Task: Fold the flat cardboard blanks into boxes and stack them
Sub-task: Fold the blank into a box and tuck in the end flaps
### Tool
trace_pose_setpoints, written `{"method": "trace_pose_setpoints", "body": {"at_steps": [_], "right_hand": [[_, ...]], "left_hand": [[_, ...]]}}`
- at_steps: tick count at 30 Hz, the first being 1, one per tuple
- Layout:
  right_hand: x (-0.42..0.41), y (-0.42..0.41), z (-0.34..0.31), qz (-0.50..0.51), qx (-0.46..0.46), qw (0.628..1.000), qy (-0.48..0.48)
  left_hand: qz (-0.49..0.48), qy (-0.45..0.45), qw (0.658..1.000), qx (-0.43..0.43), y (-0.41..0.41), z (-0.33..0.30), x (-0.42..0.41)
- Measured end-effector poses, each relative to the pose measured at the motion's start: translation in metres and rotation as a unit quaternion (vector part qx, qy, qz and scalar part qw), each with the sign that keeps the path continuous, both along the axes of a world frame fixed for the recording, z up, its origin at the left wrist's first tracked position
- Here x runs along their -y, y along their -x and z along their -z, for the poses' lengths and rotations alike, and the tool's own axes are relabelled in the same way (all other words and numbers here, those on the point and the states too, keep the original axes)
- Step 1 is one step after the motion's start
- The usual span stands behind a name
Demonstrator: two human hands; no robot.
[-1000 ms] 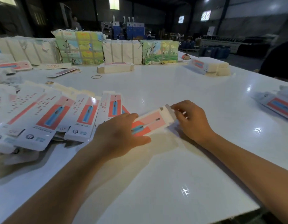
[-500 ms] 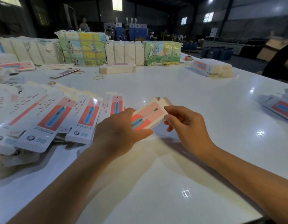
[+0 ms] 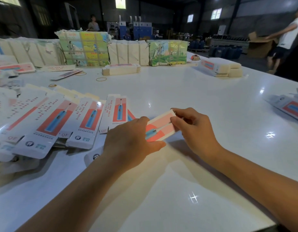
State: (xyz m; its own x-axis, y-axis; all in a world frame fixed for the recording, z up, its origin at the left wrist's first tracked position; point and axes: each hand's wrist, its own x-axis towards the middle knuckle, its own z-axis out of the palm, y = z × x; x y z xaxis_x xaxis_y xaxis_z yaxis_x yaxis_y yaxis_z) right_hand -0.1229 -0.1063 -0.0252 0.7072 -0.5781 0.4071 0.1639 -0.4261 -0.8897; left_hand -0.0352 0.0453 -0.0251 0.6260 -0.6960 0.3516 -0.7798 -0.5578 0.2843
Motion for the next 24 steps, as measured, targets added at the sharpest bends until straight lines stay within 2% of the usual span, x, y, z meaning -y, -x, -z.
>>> {"method": "trace_pose_setpoints", "body": {"at_steps": [3, 8, 14, 19, 24], "right_hand": [[0.001, 0.001, -0.003, 0.011, 0.023, 0.996, -0.082], [0.002, 0.0, -0.003, 0.013, 0.005, 0.985, -0.172], [0.003, -0.001, -0.001, 0.025, -0.007, 0.989, -0.148], [0.006, 0.0, 0.0, 0.022, -0.019, 0.998, -0.049], [0.013, 0.001, -0.006, -0.049, -0.036, 0.989, -0.132]], "left_hand": [[-0.012, -0.015, 1.0, 0.014, 0.005, 0.001, 0.005], [-0.03, -0.039, 0.998, 0.03, 0.006, 0.003, 0.009], [-0.038, -0.06, 0.997, 0.028, 0.008, 0.003, 0.011], [-0.034, -0.068, 0.997, 0.028, 0.008, 0.002, 0.008], [-0.027, -0.079, 0.996, 0.002, 0.004, 0.0, 0.005]]}}
